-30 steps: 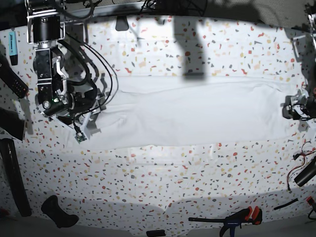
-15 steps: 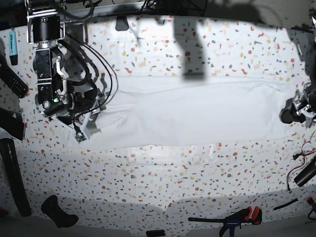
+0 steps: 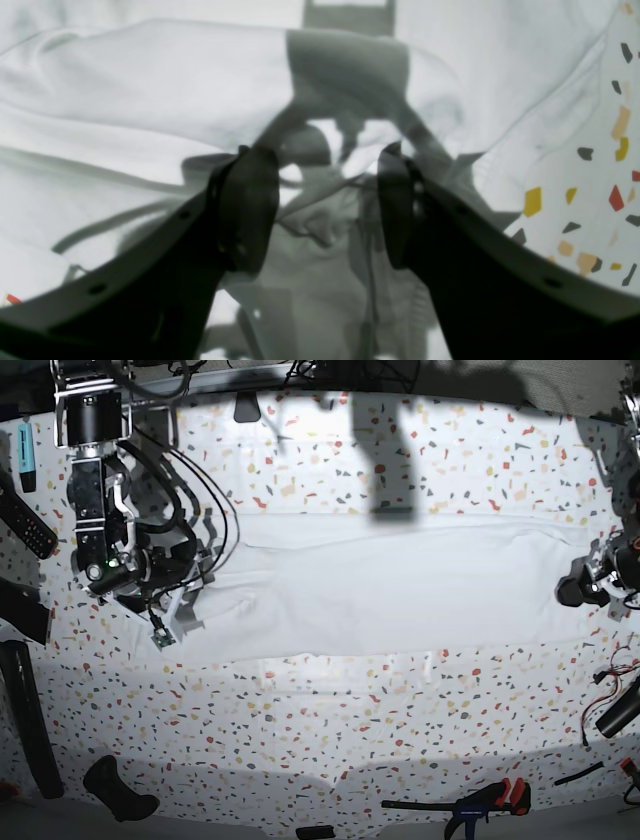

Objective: Fold the T-shirt properly
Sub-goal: 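Lift the band end with the left gripper and fold it toward the right gripper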

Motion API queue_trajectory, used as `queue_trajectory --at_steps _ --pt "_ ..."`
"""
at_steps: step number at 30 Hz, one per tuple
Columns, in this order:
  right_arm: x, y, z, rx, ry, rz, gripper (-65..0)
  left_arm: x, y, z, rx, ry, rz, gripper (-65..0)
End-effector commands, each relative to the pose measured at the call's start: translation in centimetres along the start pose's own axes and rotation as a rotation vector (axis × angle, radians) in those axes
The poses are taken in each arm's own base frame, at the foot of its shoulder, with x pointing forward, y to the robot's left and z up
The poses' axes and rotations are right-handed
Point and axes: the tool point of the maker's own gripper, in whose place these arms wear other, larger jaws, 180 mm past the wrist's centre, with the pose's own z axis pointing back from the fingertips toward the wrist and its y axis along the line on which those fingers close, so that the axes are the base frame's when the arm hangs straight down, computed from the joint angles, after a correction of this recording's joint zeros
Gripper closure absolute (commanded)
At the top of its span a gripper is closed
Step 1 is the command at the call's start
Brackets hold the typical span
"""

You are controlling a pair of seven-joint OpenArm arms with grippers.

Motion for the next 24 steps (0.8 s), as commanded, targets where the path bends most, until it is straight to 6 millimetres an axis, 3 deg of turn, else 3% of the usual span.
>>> queue_trajectory --at_steps 1,4,5,12,16,20,24 --pt "-1.2 -1.9 0.4 -0.070 0.064 0.012 -33.2 -1.0 0.8 0.6 0.032 0.070 -0.006 -22.7" --pt "-1.2 -1.9 0.4 -0.069 0.065 0.012 -33.2 -0.5 0.5 0.9 0.010 0.050 0.008 -3.1" --pt "-1.2 -1.9 0.4 -0.069 0.064 0.012 -33.2 -0.2 0.3 1.0 -0.001 0.036 0.014 0.0" --pt "-1.2 -1.9 0.4 -0.069 0.064 0.012 -33.2 3.1 -1.4 2.6 -0.045 -0.047 0.004 0.0" --pt "-1.2 -1.9 0.4 -0.069 0.064 0.012 -33.2 3.8 -3.7 2.8 -0.067 -0.015 -0.090 0.0" --pt "-1.2 -1.9 0.4 -0.069 0.064 0.012 -33.2 4.8 -7.6 1.6 -0.152 -0.056 -0.156 0.0" --pt "-1.2 -1.9 0.4 -0.069 0.064 0.012 -33.2 3.6 -12.2 -1.2 -0.254 -0.035 -0.167 0.0"
